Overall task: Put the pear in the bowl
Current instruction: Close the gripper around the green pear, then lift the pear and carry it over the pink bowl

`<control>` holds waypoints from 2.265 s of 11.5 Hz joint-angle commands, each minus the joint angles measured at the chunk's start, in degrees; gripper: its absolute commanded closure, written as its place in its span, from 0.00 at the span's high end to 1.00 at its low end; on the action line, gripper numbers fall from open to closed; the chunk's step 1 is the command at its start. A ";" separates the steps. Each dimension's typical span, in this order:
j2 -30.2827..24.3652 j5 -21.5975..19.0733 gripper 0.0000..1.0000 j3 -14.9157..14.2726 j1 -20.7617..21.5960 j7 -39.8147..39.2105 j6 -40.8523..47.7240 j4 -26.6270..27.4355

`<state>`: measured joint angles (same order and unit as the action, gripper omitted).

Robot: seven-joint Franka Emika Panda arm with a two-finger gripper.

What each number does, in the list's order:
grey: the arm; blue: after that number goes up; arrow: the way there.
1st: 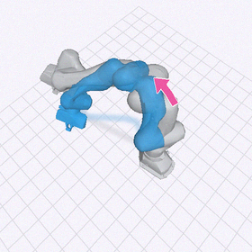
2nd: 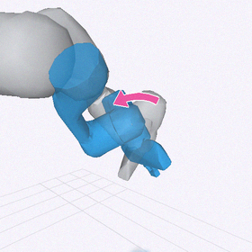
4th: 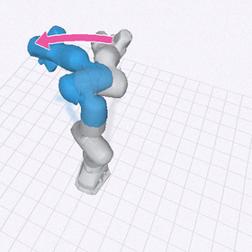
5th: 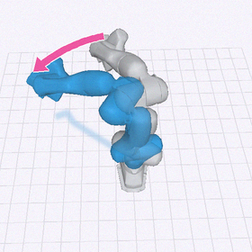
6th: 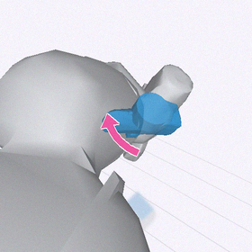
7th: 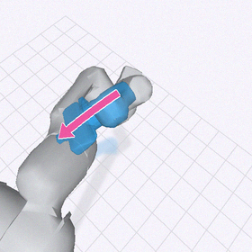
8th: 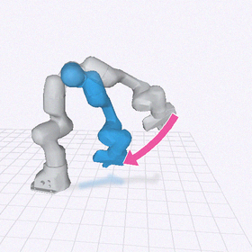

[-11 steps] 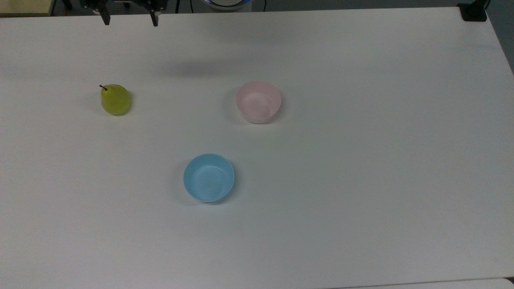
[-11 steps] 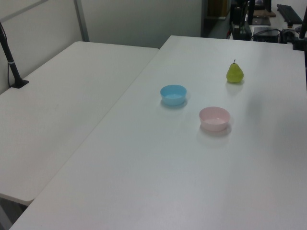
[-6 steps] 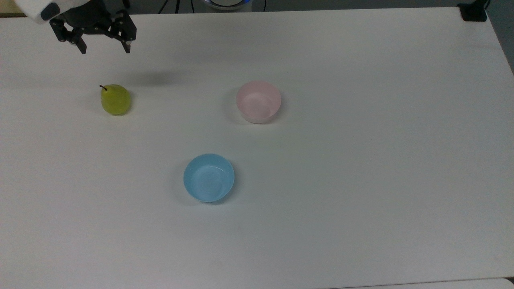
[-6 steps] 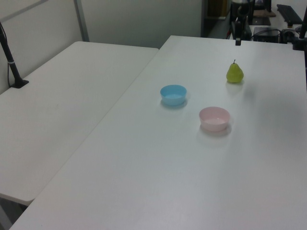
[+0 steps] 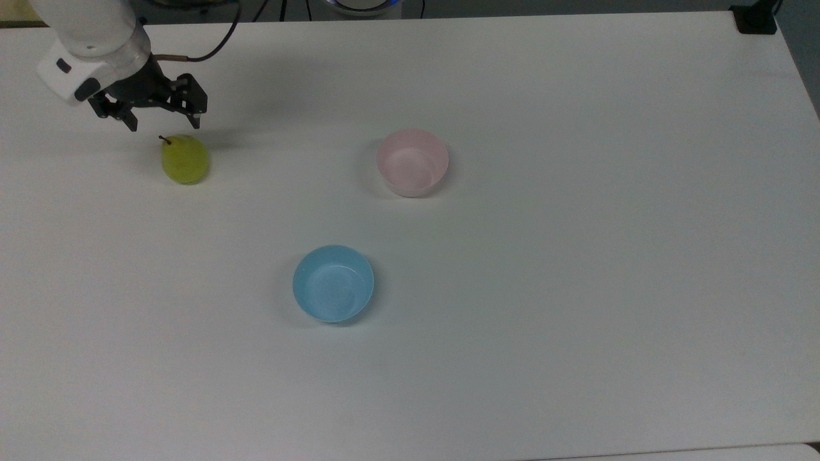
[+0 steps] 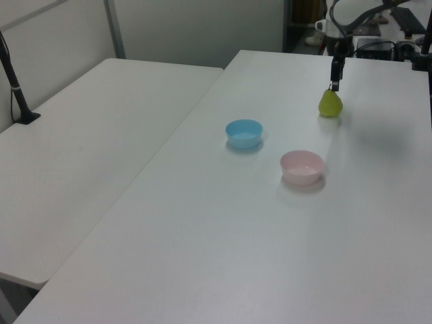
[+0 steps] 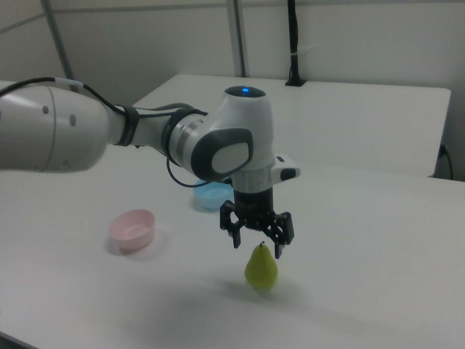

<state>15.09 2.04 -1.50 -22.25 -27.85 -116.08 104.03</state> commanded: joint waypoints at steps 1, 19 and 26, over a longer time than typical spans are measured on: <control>2.13 1.04 1.00 0.09 0.54 -0.28 -4.40 1.52; -3.84 4.99 0.57 0.71 5.45 7.61 -1.88 3.82; -8.32 4.91 0.58 0.79 22.49 30.63 5.16 3.28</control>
<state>8.91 6.07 -0.02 -5.37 -4.75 -113.11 106.60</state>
